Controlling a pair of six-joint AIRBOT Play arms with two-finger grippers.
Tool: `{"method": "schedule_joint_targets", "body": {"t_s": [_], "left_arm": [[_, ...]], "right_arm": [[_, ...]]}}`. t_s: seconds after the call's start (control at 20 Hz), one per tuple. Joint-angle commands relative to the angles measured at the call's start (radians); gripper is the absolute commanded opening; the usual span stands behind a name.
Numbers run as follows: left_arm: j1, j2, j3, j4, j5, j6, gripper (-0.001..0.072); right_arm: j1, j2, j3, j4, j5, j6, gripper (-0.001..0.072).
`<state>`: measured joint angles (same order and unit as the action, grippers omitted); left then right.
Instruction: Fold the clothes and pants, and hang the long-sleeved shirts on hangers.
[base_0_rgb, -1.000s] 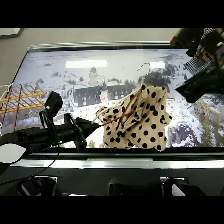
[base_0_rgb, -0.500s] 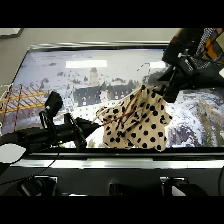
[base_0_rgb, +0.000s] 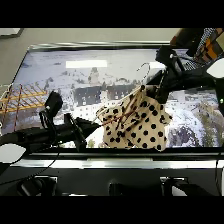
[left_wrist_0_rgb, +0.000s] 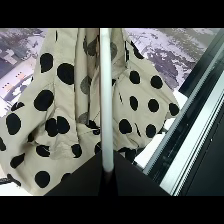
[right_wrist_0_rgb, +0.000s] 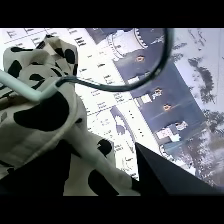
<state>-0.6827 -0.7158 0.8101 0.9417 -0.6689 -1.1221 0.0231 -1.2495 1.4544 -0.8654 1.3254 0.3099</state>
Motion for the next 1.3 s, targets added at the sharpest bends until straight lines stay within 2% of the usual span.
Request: {"method": "schedule_joint_targets", "body": {"t_s": [0.0,0.1,0.15,0.25,0.3,0.35,0.4,0.55,0.6,0.65,0.7,0.85,0.95,1.0,1.15,1.25], "left_arm": [[0.0,-0.001,0.0,0.0,0.0,0.0,0.002],[0.0,-0.001,0.0,0.0,0.0,0.0,0.002],[0.0,-0.001,0.0,0.0,-0.002,0.0,0.002],[0.0,-0.001,0.0,0.0,-0.004,0.0,0.002],[0.0,-0.001,0.0,0.0,-0.004,0.0,0.002],[0.0,-0.001,0.0,0.0,-0.004,0.0,0.002],[0.0,-0.001,0.0,0.0,-0.004,-0.001,0.0021],[0.0,-0.001,0.0,0.0,-0.004,-0.004,0.0035],[0.0,-0.001,0.0,0.0,-0.003,-0.004,0.0137],[0.002,-0.001,0.0,0.0,-0.003,-0.006,0.0273],[0.002,0.0,0.0,0.004,-0.003,-0.033,0.0334],[0.002,-0.001,0.0,0.079,-0.003,-0.179,0.0344],[0.003,-0.001,0.0,0.214,-0.003,-0.359,0.0527],[0.008,-0.001,0.0,0.287,-0.003,-0.465,0.0576],[0.064,-0.017,0.0,0.399,-0.045,-0.745,0.0598],[0.079,-0.075,-0.015,0.385,-0.054,-0.767,0.0596]], "right_arm": [[0.001,-0.031,0.001,0.066,0.028,-0.016,0.0488],[0.001,-0.042,0.001,0.096,0.038,-0.019,0.0472],[0.001,-0.042,0.001,0.1,0.037,-0.02,0.0437],[0.001,-0.039,0.002,0.099,0.053,-0.034,0.018],[0.001,-0.034,0.002,0.098,0.058,-0.045,0.0109],[0.001,-0.028,0.002,0.098,0.058,-0.045,0.0095],[-0.002,-0.021,0.002,0.098,0.057,-0.042,0.0026],[-0.002,0.013,0.002,0.086,0.057,-0.041,0.0021],[-0.002,0.027,0.002,0.079,0.056,-0.041,0.0021],[-0.002,0.043,0.002,0.065,0.06,-0.041,0.002],[-0.002,0.06,0.002,0.043,0.067,-0.035,0.002],[-0.002,0.111,0.002,-0.032,0.128,-0.005,0.0019],[-0.002,0.143,0.002,-0.074,0.179,0.029,0.0019],[-0.002,0.158,0.002,-0.09,0.196,0.04,0.0019],[-0.002,0.19,0.002,-0.094,0.202,0.062,0.0019],[-0.002,0.196,0.002,-0.094,0.199,0.133,0.0019]]}}
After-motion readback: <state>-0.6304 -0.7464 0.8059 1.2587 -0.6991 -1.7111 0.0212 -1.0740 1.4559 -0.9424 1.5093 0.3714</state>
